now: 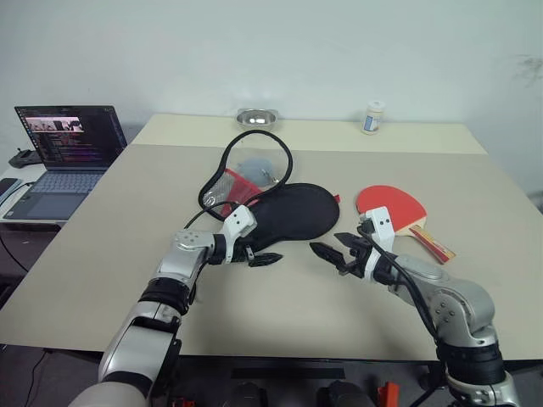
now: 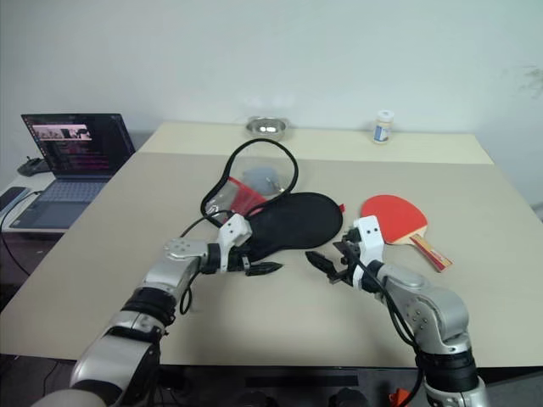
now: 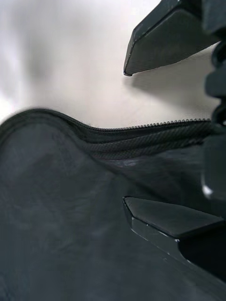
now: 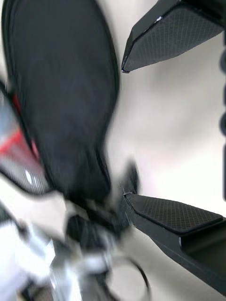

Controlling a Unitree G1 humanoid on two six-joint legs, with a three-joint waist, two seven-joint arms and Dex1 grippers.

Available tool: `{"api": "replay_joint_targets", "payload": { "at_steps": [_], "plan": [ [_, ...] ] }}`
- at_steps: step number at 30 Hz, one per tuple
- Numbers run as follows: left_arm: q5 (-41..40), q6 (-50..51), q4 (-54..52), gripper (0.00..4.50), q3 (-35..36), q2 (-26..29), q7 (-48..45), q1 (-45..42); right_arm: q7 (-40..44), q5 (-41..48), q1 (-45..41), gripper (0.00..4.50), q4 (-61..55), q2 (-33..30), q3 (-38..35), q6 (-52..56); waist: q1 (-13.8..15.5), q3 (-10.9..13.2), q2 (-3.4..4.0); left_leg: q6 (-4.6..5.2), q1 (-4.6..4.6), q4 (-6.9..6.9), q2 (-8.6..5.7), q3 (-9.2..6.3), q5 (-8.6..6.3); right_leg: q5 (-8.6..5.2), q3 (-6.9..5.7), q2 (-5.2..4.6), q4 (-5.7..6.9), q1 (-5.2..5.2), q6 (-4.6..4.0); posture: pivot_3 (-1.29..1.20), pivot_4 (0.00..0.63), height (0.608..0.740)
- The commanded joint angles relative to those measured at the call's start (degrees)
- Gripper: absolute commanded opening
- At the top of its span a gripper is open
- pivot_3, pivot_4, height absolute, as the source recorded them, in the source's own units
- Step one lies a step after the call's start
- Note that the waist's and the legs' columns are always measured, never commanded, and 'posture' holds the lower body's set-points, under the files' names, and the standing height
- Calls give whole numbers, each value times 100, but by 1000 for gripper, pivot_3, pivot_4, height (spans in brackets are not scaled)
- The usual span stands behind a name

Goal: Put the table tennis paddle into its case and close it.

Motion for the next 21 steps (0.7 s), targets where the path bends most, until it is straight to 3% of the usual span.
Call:
{"api": "replay_joint_targets", "payload": {
  "at_steps": [1, 3, 7, 14, 21],
  "plan": [
    [227, -197, 341, 4311, -172, -52, -117, -117, 32, 45, 32, 4500, -314, -88, 4, 0, -2, -2, -1, 0, 2, 0, 0, 0, 0, 0, -1, 0, 1, 0, 0, 0, 150, 740],
    [261, -187, 451, 3879, -189, -63, -203, -169, -18, -3, 47, 4500, -339, -114, -43, -33, 1, -5, -1, 0, 3, 1, 0, -1, 0, 0, -2, 0, 3, 1, 0, 0, 150, 740],
    [227, 108, 384, 2471, -203, -95, -363, -196, -26, 55, 99, 4500, -511, -261, -236, -21, 4, -5, -1, 0, 1, 1, 0, 0, 0, 0, -2, 0, 0, 1, 0, 0, 150, 740],
    [-60, 1435, -963, 21, -150, -75, -410, 233, 587, 689, 544, 4500, -1364, -1287, -860, 215, 14, -5, -1, 0, -7, 0, -4, -1, 0, -1, -1, -4, -13, 2, 1, 0, 150, 740],
    [-568, 3429, -3240, 21, -252, -84, -263, 958, 1265, 825, 976, 4500, -1382, -2438, -1539, 55, 4, -5, -2, 0, -5, -1, -2, -2, 0, -1, 0, -4, -12, 2, 2, 0, 150, 740]
  ]
}}
